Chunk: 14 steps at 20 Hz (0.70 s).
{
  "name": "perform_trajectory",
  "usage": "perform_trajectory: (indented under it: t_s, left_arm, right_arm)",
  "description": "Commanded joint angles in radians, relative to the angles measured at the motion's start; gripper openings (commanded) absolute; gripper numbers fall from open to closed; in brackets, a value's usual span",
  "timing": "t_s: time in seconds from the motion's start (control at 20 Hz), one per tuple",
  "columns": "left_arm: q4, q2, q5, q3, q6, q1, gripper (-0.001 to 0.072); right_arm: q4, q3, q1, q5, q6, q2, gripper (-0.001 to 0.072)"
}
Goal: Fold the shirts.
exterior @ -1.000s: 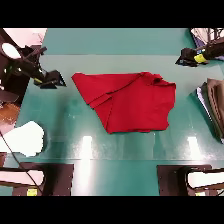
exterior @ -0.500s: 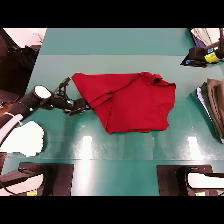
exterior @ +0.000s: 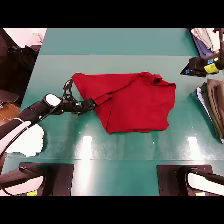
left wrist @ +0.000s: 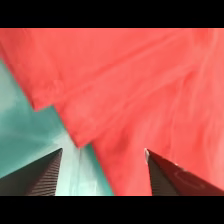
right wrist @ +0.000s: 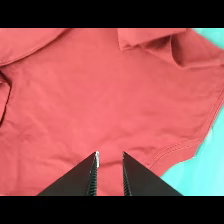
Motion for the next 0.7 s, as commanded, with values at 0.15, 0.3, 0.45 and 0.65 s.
perform_trajectory:
  t_s: [0.15,0.3,0.45,0.65]
  left_arm:
    - [-0.013,-0.006,0.074,-0.002,-0.003,-0.006,0.0609]
    - [-0.045,-0.027,0.059,-0.002,0.0,-0.006,0.0609]
    - [-0.065,-0.035,0.061,-0.002,0.001,-0.006,0.0609]
    - [-0.066,-0.035,0.066,-0.002,0.0,-0.005,0.0608]
  right_arm:
    - [0.0,-0.171,-0.001,-0.101,0.001,0.101,0.0181]
    - [0.001,-0.184,-0.001,-0.127,0.001,0.121,0.0181]
    - [0.001,-0.184,-0.001,-0.127,0.001,0.125,0.0181]
    - [0.0,-0.184,-0.001,-0.128,0.001,0.125,0.0181]
